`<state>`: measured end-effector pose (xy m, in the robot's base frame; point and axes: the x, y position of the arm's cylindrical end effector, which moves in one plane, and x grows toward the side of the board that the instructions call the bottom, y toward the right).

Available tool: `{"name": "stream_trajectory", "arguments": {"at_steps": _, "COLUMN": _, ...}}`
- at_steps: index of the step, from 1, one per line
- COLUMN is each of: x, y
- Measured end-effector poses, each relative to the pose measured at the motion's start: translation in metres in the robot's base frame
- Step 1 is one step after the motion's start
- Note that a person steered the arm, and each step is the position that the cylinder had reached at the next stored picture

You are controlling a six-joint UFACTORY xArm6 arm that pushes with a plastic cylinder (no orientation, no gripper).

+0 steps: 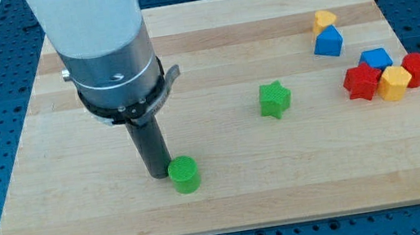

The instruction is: Push the green circle towards the bottom center

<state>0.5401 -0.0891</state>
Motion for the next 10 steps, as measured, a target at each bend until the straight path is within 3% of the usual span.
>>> {"name": "stream_trajectory", "arguments": {"at_steps": 3, "x": 0.012, "y": -0.029}}
{"name": "stream_trajectory", "arguments": {"at_steps": 6, "x": 0.023, "y": 0.026}}
{"name": "stream_trajectory", "arguments": {"at_steps": 10, "x": -0.052, "y": 0.059}}
